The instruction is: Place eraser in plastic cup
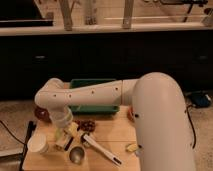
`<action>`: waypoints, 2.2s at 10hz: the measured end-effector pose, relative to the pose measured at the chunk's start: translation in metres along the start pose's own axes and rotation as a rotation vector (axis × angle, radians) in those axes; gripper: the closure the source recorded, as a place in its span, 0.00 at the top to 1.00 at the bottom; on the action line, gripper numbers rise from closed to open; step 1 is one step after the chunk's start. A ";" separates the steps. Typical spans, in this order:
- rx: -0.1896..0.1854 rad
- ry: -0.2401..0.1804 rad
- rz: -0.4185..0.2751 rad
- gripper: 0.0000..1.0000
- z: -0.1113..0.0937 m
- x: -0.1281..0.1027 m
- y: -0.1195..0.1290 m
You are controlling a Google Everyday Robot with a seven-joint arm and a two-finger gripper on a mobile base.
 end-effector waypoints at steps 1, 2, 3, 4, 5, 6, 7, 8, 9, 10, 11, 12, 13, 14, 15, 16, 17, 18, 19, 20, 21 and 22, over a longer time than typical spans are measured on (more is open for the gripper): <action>0.003 0.002 -0.009 0.00 -0.001 0.000 -0.003; 0.004 0.006 -0.027 0.00 -0.001 -0.001 -0.009; 0.005 0.009 -0.038 0.00 -0.001 -0.002 -0.012; 0.006 0.011 -0.048 0.00 -0.001 0.000 -0.014; 0.007 0.013 -0.055 0.00 -0.001 -0.001 -0.016; 0.011 0.017 -0.067 0.00 -0.001 -0.001 -0.019; 0.022 0.024 -0.079 0.00 -0.002 -0.001 -0.022; 0.036 0.035 -0.088 0.00 -0.004 0.000 -0.025; 0.050 0.043 -0.096 0.00 -0.006 0.000 -0.028; 0.063 0.049 -0.105 0.00 -0.008 0.000 -0.032; 0.077 0.059 -0.114 0.00 -0.012 0.001 -0.034; 0.087 0.062 -0.119 0.00 -0.014 0.002 -0.038; 0.092 0.064 -0.123 0.00 -0.016 0.003 -0.039; 0.098 0.066 -0.126 0.00 -0.017 0.005 -0.042; 0.104 0.066 -0.123 0.00 -0.017 0.007 -0.044; 0.107 0.066 -0.119 0.00 -0.017 0.010 -0.046; 0.111 0.065 -0.119 0.00 -0.017 0.010 -0.050; 0.115 0.062 -0.120 0.00 -0.016 0.010 -0.054; 0.117 0.059 -0.120 0.00 -0.015 0.010 -0.057; 0.119 0.056 -0.121 0.00 -0.015 0.011 -0.060; 0.121 0.053 -0.123 0.00 -0.014 0.011 -0.062; 0.124 0.050 -0.124 0.00 -0.013 0.012 -0.064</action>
